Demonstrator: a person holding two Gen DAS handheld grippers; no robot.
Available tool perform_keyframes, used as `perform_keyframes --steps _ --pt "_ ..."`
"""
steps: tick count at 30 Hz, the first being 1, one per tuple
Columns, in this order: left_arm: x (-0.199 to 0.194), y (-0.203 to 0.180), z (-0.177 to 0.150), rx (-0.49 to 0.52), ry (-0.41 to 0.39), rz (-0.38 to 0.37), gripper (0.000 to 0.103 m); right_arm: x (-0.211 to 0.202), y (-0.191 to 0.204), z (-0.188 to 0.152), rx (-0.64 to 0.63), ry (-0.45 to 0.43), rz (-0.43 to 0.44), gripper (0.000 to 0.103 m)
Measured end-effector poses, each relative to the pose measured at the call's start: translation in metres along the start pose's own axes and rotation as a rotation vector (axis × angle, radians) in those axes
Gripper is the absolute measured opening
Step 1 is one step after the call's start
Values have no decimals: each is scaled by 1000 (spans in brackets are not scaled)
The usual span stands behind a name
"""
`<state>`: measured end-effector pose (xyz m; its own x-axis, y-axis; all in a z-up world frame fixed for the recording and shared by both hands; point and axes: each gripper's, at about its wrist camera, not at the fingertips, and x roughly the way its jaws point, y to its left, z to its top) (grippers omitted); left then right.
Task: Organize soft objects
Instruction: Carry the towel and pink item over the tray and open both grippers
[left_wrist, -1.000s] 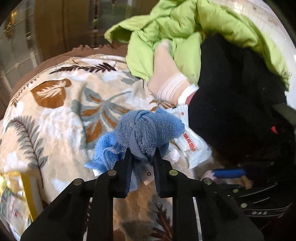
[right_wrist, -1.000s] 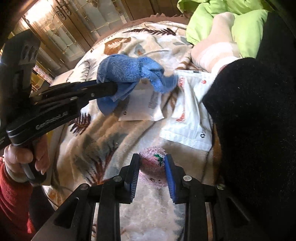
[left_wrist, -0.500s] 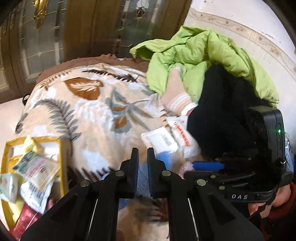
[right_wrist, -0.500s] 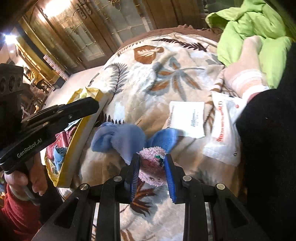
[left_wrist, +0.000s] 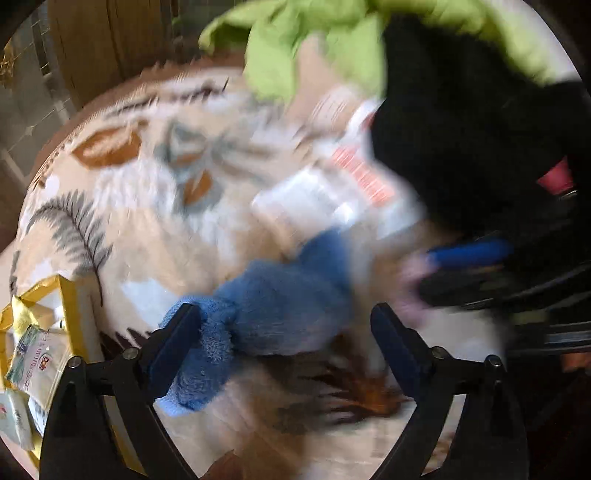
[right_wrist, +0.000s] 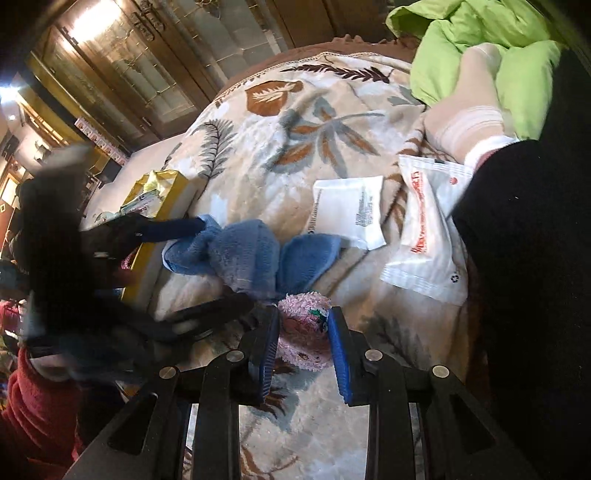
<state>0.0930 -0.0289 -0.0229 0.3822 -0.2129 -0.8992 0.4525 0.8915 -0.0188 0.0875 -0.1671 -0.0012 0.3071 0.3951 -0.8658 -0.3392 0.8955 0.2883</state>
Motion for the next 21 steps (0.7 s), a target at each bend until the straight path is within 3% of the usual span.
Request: perform_keyframes --steps 1,2,6,14,21 --pt "14 3 -2 -9 36 46 65 -2 -2 0 4 -4 2 28" --pt "18 7 -4 -29 32 41 63 -3 -2 0 7 -7 3 28" --pt "-4 22 -7 -160 -60 -28 37 -6 -6 1 19 -15 4 28" --pt "-64 40 -20 -286 -202 -32 34 -12 21 10 -32 -29 42 28" --pt "-133 72 -51 -372 -282 11 35 -10 87 34 -141 -38 136 28"
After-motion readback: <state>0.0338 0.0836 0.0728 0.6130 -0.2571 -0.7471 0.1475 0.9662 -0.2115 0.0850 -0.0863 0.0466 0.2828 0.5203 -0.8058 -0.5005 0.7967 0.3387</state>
